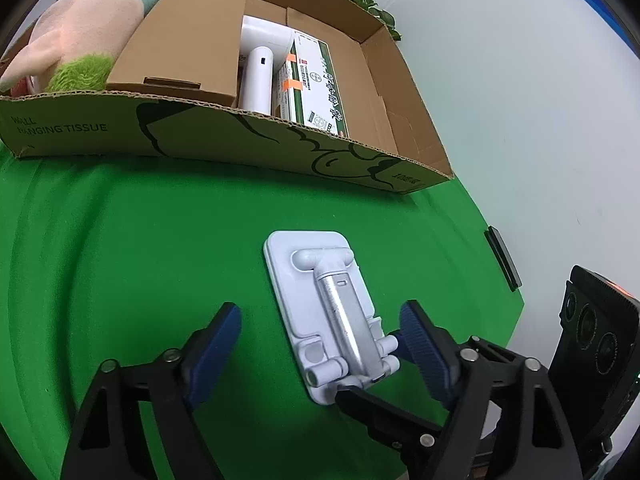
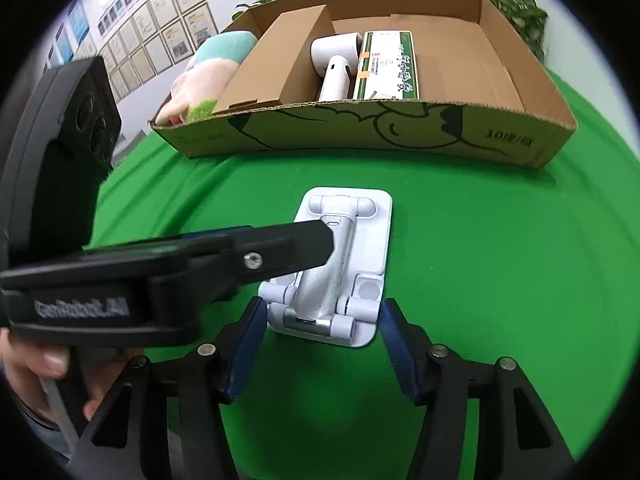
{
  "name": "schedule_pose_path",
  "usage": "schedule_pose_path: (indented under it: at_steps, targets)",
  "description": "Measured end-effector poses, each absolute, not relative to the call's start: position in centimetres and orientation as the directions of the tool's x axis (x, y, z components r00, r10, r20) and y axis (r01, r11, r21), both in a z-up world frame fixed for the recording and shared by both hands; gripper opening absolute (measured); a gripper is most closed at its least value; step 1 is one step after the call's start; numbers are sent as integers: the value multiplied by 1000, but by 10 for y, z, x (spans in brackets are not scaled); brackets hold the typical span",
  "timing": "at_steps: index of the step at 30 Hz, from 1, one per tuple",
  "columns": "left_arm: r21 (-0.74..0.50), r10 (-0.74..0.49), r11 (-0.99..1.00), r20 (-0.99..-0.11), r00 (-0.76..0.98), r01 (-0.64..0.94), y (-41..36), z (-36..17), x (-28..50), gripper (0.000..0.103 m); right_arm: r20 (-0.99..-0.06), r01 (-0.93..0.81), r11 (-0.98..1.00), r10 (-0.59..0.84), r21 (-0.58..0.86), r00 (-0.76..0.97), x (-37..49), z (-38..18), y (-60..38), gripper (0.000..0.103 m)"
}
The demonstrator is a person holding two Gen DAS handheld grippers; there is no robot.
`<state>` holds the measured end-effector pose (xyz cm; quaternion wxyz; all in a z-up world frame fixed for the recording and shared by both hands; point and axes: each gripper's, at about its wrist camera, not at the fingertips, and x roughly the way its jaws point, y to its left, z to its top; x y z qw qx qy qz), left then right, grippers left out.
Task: Organize objects
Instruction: 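Grasp the white phone stand with the right gripper, then lift the phone stand with the right gripper and carry it over the tray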
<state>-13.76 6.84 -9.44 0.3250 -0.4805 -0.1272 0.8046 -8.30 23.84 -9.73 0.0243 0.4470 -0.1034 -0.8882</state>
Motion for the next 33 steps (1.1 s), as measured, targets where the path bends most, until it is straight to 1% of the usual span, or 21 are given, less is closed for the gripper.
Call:
schedule_pose_path:
  at_steps: [4,6,11,13,15,20,24,29,33]
  targets:
    - [-526,653,-750,-685,-323,-401,69,-96,-136,68,-787,-57,-976,-134,210,-602,-82,-97,238,57]
    - [-533,659,-744,-684,-312,-403,71,-96,-135,61,-786,-53,-978,-130,203,-605,-82,-97,236,57]
    - [-536,663,-740,-683,-306,-406,73,-96,-133,60,-778,-48,-979,-127,198,-616,-82,-97,235,55]
    - [-537,662,-742,-685,-306,-402,72,-96,-132,57,-775,-48,-978,-129,201,-618,-81,-97,236,55]
    - [-533,655,-749,-689,-311,-394,70,-97,-132,51,-772,-52,-973,-147,227,-618,-81,-97,238,55]
    - [-552,657,-750,-686,-312,-364,63,-98,-134,42,-751,-50,-929,-264,367,-605,-82,-98,250,55]
    - [-557,656,-751,-689,-308,-354,62,-98,-134,41,-736,-48,-906,-309,420,-603,-82,-99,251,55]
    - [-538,641,-764,-695,-324,-357,61,-95,-130,40,-730,-39,-905,-315,423,-607,-81,-97,246,54]
    - [-542,647,-760,-680,-344,-357,58,-89,-128,37,-723,-27,-912,-306,409,-620,-81,-92,242,54]
